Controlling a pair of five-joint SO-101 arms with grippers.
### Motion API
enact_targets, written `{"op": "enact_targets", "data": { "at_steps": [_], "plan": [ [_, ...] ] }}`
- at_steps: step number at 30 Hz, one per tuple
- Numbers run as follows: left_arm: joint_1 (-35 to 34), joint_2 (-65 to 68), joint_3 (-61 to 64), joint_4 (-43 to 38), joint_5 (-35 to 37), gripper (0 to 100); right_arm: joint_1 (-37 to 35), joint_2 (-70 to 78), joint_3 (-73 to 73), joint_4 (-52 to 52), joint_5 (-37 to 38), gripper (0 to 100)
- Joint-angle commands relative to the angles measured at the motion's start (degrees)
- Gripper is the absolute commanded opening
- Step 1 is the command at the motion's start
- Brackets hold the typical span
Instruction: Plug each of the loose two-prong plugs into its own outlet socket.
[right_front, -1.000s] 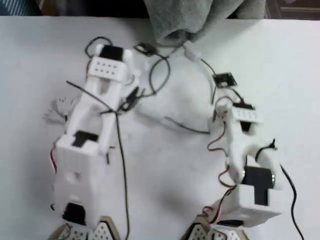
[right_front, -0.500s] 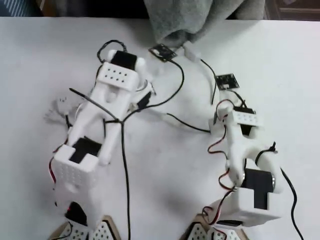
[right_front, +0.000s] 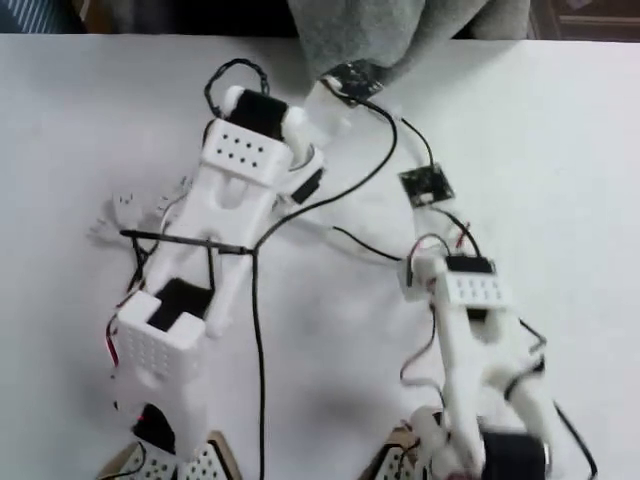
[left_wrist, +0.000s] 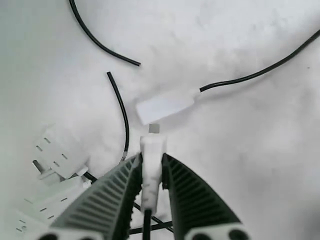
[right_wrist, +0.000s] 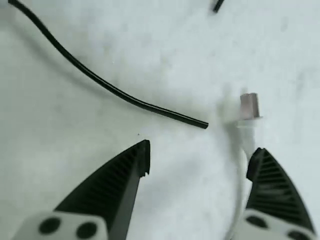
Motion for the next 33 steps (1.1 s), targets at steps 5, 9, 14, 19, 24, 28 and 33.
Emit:
{"op": "enact_targets", "data": {
  "at_steps": [5,9,14,19,24,28,33],
  "plan": [
    [0.4,9.45,-3.34,-4.75,1.41,2,6.73,-28.35,19.25,-17.27,-7.3,30.9],
    [0.22,13.93,-8.88,-2.46,1.58,2,6.2,-36.62,24.26,-18.86,-7.21,30.9],
    [-1.1,17.71,-13.8,0.09,1.76,2,6.46,-38.99,25.49,-18.77,-7.3,30.9],
    [-1.8,19.82,-14.07,3.34,1.49,2,6.46,-38.81,25.49,-18.95,-7.3,30.9],
    [-2.42,18.77,-9.67,3.6,1.85,2,6.46,-38.81,25.49,-18.95,-7.3,30.9],
    [-2.42,15.69,-4.57,3.6,1.85,2,6.46,-38.81,25.49,-18.95,-7.3,30.9],
    [-2.33,7.69,1.32,3.43,1.49,2,6.46,-38.81,25.49,-18.95,-7.3,30.9]
  ]
}}
